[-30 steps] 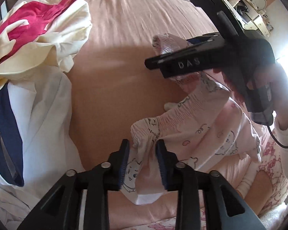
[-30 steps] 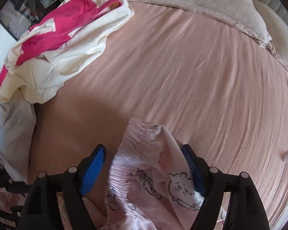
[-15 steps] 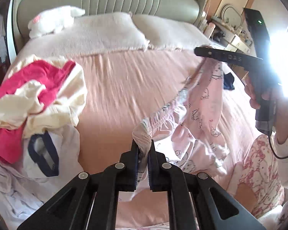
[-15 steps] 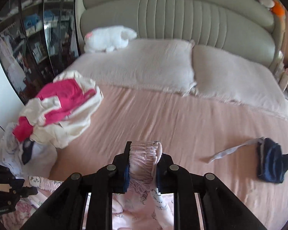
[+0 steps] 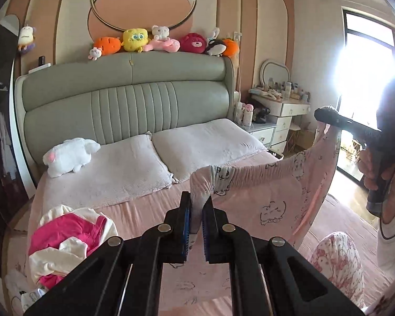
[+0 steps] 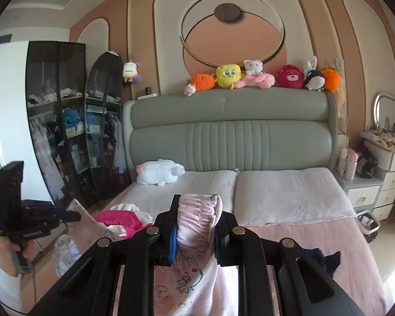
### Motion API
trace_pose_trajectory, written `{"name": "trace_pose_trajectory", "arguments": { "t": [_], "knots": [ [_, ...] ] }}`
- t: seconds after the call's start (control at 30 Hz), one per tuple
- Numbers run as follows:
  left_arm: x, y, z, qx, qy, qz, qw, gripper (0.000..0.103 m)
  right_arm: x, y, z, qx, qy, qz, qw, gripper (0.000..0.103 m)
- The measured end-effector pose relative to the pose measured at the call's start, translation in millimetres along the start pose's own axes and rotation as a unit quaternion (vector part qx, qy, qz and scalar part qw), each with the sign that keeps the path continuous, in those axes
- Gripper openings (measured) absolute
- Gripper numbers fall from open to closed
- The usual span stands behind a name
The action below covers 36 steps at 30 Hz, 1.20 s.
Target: Fold clothes
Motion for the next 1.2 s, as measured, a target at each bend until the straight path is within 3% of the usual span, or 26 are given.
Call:
{"name": "trace_pose_trajectory", "arguments": {
  "t": [0.13, 0.27, 0.4, 0.5, 0.6, 0.7, 0.8, 0.93, 1.03, 1.13, 1.2],
  "knots": [
    [9.2, 12.6, 70.1, -0.034, 0.060, 0.005, 0.9976, 0.007, 26.1, -38.4, 68.7, 0.013, 0.075, 0.023, 0.997, 0.018],
    [-10.8, 46.1, 122.1, -0.044, 0.078, -0.015, 0.9958, 0.007, 33.3, -71.9, 152.2, 0.016, 0.117, 0.050, 0.992, 0.018],
    [-71.3, 73.0, 112.6, -0.067, 0.037, -0.014, 0.9970, 0.006, -13.6, -85.6, 180.0, -0.003, 0.085, 0.086, 0.993, 0.018],
    [-110.4, 83.1, 80.7, -0.101, -0.009, 0.007, 0.9948, 0.006, -59.6, -83.7, 164.1, 0.012, 0.026, 0.071, 0.997, 0.018],
    [-119.5, 85.1, 50.8, -0.104, -0.040, 0.016, 0.9937, 0.006, -72.6, -82.9, 139.4, 0.004, -0.004, 0.077, 0.997, 0.018],
    [-84.7, 77.0, 63.7, -0.085, -0.013, 0.017, 0.9961, 0.006, -46.1, -76.5, 132.3, 0.003, 0.017, 0.066, 0.998, 0.018],
    [-27.4, 64.0, 109.0, -0.028, 0.046, -0.015, 0.9984, 0.007, 7.3, -77.6, 148.9, 0.012, 0.066, 0.062, 0.996, 0.018],
    [51.3, 39.3, 159.3, 0.038, 0.126, -0.082, 0.9879, 0.007, 62.3, -85.4, 166.5, 0.020, 0.127, 0.072, 0.989, 0.018],
    [85.7, 7.9, 175.1, 0.070, 0.151, -0.080, 0.9829, 0.010, 60.9, -79.5, 158.8, 0.017, 0.133, 0.053, 0.990, 0.018],
    [101.3, -28.1, 182.4, 0.107, 0.165, -0.058, 0.9787, 0.031, 43.5, -65.9, 140.2, 0.004, 0.119, 0.033, 0.992, 0.018],
    [105.8, -53.1, 181.2, 0.140, 0.162, -0.041, 0.9759, 0.069, 29.5, -55.6, 124.8, -0.003, 0.104, 0.027, 0.994, 0.018]
  ]
}}
Point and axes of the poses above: each gripper's, at about its wrist camera, not at the fingertips, and z roughly the way its jaws point, y to its left, x to its underside, the point moved 5 cm from there along z, roughly the way its jaws point, and after that the axes turned 2 degrees about -x, right-handed, at the moved point
